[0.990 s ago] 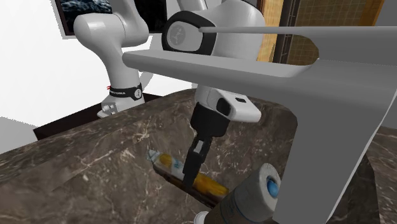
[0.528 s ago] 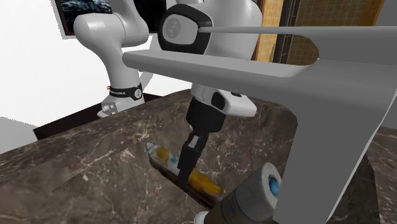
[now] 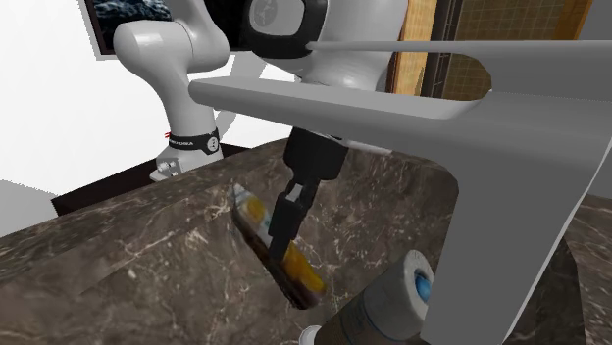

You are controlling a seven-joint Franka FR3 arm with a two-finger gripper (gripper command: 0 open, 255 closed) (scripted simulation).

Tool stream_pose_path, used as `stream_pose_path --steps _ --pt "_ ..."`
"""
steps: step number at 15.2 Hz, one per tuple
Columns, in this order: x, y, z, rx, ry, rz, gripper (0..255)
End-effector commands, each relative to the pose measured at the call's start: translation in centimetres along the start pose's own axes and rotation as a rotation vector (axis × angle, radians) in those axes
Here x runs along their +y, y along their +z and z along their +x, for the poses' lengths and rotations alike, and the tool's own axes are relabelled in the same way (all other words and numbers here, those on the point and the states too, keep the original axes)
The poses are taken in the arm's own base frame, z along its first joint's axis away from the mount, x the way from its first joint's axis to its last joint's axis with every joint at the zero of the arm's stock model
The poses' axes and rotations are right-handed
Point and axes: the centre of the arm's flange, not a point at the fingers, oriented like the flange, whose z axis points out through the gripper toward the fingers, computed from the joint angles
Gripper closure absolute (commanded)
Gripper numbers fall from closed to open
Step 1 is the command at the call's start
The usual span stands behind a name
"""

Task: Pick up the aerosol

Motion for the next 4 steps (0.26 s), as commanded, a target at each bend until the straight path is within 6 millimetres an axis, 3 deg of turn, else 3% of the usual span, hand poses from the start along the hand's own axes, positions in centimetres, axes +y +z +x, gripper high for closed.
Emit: stream_pose_path --steps 1,4 --pt "0.99 -1.96 -0.33 0.024 0.018 -0.009 255" --pt "1.12 -2.53 -0.49 0.024 0.018 -0.009 255"
